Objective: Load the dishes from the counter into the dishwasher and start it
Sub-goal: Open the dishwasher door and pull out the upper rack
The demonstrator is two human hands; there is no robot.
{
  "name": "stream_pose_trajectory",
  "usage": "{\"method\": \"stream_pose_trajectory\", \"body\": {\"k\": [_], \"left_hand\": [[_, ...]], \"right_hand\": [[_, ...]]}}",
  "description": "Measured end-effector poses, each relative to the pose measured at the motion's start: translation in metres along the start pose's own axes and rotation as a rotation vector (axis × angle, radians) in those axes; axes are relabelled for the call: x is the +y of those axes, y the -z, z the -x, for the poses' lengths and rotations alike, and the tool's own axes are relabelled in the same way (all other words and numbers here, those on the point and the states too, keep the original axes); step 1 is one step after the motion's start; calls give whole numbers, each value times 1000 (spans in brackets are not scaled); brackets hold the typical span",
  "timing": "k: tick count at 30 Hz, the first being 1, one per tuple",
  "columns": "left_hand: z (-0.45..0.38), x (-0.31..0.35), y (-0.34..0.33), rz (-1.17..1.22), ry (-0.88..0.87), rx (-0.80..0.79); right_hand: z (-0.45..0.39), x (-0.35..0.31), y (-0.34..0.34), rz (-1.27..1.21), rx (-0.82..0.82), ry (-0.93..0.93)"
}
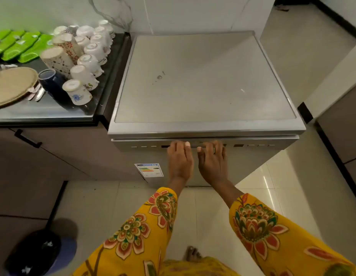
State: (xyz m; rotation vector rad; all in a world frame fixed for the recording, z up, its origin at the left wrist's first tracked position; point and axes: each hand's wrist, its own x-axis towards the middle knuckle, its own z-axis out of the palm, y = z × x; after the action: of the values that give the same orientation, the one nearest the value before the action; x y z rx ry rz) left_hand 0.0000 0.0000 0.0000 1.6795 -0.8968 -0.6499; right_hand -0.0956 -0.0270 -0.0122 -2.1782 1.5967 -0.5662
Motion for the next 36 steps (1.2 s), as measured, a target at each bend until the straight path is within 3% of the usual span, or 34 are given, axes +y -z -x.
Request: {"method": "stream_pose_trajectory", "body": {"k": [2,4,5,8,13,22,36], "left_hand": [[-3,7,-12,143,276,183],[-9,12,-20,521,679,278],[-14,11,-22,662,791,282],[-20,14,-29,878,907,272],[-25,37,-34,1104,956,231],[-31,36,-35,1229,922,238],[13,5,-14,1167,862,98]], "right_hand": [[-5,2,-4,-241,30,-195],[-7,-4,0,-621,-16,-380],[-11,-6,1,-819,-25,-435],[-23,-6,3,-1203,-117,-672],[-40,-6,3,-1709,-127,-946],[-41,-3,7,-1883,-114,-973],[9,6,9,-1763,-98,-957]]}}
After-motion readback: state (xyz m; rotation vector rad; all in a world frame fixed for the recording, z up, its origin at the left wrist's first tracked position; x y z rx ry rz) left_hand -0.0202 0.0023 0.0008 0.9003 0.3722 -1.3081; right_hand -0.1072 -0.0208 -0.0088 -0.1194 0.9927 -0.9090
